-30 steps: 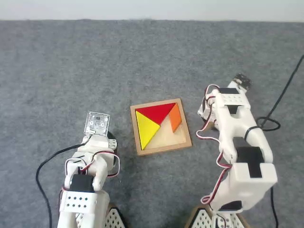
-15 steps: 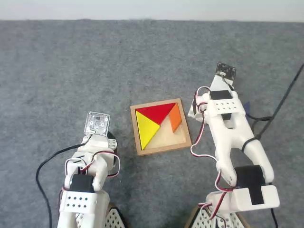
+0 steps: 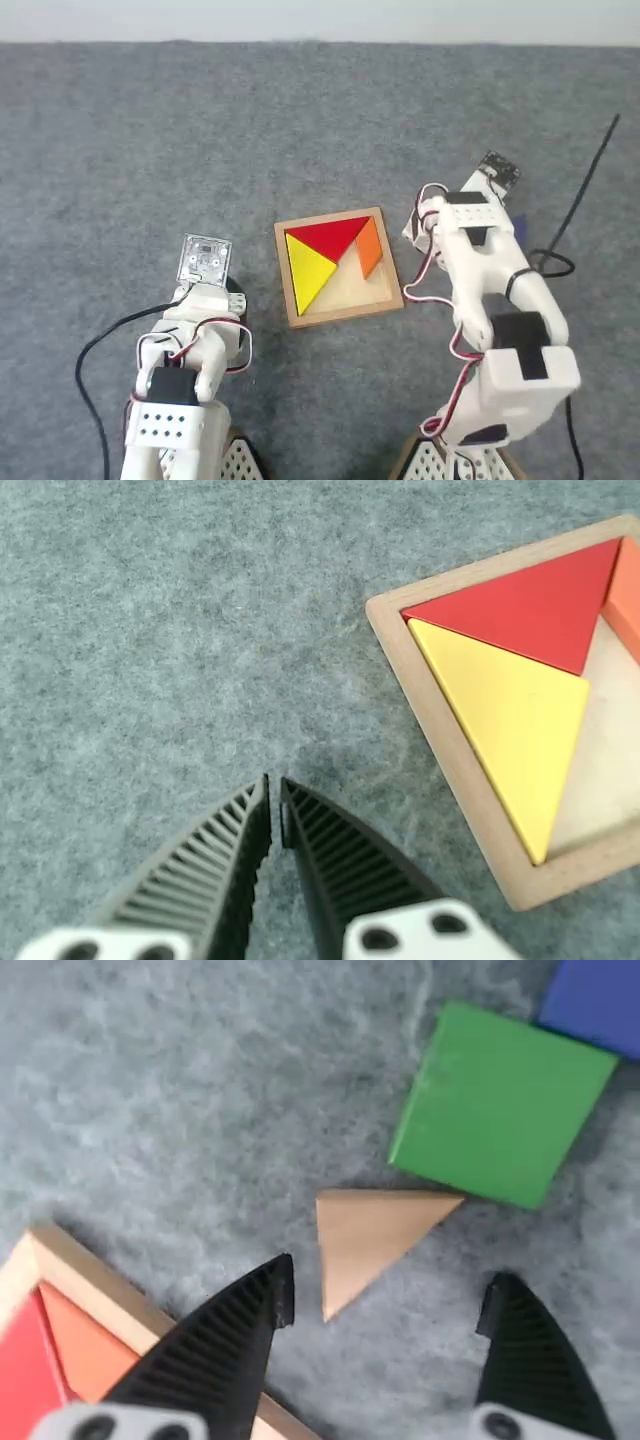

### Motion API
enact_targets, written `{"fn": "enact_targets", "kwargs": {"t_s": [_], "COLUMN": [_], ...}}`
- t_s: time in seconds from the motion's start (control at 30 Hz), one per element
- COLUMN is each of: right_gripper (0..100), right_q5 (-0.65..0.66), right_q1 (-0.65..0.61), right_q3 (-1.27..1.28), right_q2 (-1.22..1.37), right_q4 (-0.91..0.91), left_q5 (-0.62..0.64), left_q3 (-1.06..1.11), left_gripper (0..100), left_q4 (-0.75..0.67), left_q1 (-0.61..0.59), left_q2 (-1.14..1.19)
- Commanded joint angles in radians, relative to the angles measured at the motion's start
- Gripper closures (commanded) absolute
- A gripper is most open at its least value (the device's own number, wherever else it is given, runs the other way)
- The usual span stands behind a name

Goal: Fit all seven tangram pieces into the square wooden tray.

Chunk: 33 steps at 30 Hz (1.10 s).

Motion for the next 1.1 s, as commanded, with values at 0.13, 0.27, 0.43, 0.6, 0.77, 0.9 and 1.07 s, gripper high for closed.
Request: {"fn": "enact_targets", "kwargs": {"t_s": [0.13, 0.27, 0.43, 0.6, 0.77, 0.9, 1.07], "right_gripper": [70.4, 70.4, 76.5, 85.0, 85.0, 85.5, 85.8], "right_q5": [-0.137, -0.141, -0.135, -0.133, -0.132, -0.069, -0.066], "right_q1": [0.096, 0.105, 0.104, 0.105, 0.107, 0.107, 0.107], "right_q3": [-0.068, -0.069, -0.068, -0.068, -0.068, -0.068, -0.063], "right_q2": [-0.001, 0.004, 0.007, 0.007, 0.007, 0.001, -0.002], "right_q4": [-0.024, -0.041, -0.059, -0.059, -0.059, -0.058, -0.048], "left_q5": [0.005, 0.005, 0.005, 0.005, 0.005, 0.005, 0.005], "left_q3": [-0.008, -0.008, -0.008, -0.008, -0.008, -0.008, -0.008], "left_gripper": [99, 99, 99, 99, 99, 99, 99], "left_q4": [0.002, 0.002, 0.002, 0.002, 0.002, 0.002, 0.002], "left_q1": [-0.005, -0.005, -0.005, -0.005, -0.005, -0.005, -0.005], "left_q2": [-0.012, -0.012, -0.012, -0.012, -0.012, -0.012, -0.012]}}
